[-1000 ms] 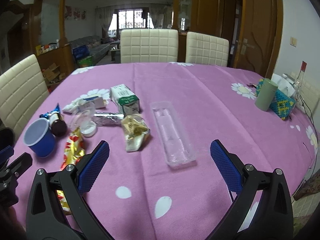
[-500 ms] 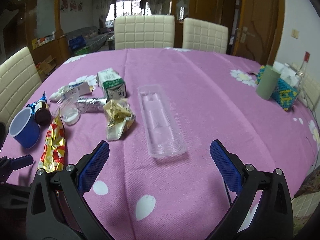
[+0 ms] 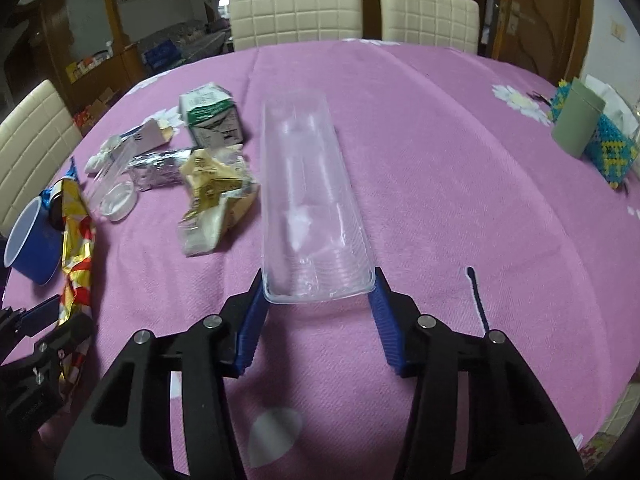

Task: Collect trash
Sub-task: 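Grasp the clear plastic tray with the right tool while the left grasps the red-gold wrapper, then carry the wrapper with the left tool and drop it into the black bin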

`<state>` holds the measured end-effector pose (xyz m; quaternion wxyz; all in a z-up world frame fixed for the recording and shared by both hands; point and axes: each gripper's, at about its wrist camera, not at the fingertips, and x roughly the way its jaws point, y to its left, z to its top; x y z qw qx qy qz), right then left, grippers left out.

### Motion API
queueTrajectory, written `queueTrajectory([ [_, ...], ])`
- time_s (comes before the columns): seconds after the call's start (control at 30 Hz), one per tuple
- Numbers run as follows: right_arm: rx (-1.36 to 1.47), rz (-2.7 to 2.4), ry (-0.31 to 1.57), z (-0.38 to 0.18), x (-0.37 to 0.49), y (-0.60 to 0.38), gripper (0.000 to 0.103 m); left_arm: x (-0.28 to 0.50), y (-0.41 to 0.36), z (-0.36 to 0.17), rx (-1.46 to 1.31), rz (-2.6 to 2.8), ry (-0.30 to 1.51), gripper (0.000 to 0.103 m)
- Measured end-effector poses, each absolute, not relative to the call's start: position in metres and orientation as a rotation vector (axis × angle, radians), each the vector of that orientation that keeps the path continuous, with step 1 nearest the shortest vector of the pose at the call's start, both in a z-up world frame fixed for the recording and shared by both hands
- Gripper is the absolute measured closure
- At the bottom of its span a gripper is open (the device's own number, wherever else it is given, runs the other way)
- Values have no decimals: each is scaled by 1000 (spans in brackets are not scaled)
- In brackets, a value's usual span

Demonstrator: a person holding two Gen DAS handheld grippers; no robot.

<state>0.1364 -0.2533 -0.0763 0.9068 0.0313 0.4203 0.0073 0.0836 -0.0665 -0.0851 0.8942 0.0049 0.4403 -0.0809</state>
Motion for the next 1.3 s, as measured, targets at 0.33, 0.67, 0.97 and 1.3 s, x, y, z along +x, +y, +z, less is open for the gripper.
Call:
queueTrajectory([
  [0.33,-104,-4,627,-31,102,-206,53,57,-52,-42,35,-100,683,87],
  [0.67,-199,347,634,-18,95,-112,53,45,40,-10,-7,241,564,86],
  [0.97,-271,545,614,-11,94,-27,53,37,135,-29,-63,467,626,84],
  [1.3,-326,666,665,-21,98,48,52,16,217,-57,-135,571,682,71],
])
